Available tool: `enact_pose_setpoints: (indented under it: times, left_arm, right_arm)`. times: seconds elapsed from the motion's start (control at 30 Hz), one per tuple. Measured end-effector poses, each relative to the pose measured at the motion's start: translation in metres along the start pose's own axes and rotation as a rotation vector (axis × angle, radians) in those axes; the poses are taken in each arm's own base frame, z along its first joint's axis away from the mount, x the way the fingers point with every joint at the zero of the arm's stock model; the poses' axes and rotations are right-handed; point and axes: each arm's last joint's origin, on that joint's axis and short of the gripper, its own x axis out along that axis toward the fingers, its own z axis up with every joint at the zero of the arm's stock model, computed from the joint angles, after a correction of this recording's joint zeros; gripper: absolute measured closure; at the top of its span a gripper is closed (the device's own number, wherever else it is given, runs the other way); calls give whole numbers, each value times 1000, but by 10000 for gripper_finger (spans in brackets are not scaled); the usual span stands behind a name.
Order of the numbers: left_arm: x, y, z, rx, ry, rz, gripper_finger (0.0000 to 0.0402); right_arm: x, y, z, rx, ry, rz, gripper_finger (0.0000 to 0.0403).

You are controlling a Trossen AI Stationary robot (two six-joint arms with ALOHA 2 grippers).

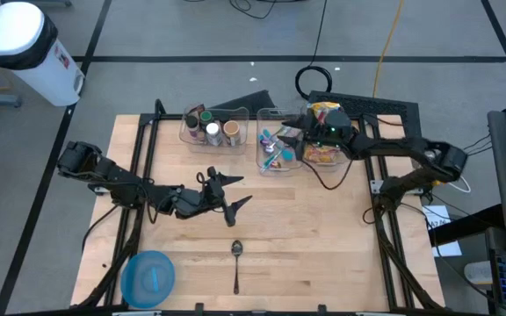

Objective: Pick & Place Food Item
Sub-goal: Put the black spoon into the middle transparent bin

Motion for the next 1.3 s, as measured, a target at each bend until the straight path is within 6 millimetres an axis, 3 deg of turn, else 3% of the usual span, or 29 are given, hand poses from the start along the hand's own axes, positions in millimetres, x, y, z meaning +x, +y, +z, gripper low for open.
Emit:
enact_pose_setpoints:
  times: [0.13, 0.3, 0.5, 0.67, 0.9, 1.13, 1.3]
  left_arm:
    - [0, 0, 0, -15, 1, -11, 89]
    - [-1, -5, -4, -56, 55, -179, 89]
    - [-7, -14, -21, -179, 265, -391, 89]
    - [-22, -25, -42, -296, 500, -384, 89]
    - [-34, -45, -73, -376, 655, -345, 89]
    - [-24, -50, -116, -344, 735, -258, 89]
    - [-20, -53, -129, -367, 768, -272, 89]
  right_arm:
    - [-17, 30, 27, -51, -64, 85, 125]
    - [-40, 86, 47, -100, -87, 293, 125]
    - [-67, 147, 50, -177, -69, 534, 141]
    - [-80, 182, 42, -250, -58, 583, 153]
    - [-91, 200, 28, -364, -80, 507, 162]
    - [-92, 201, 27, -354, -71, 488, 165]
    - [-92, 201, 27, -352, -71, 488, 166]
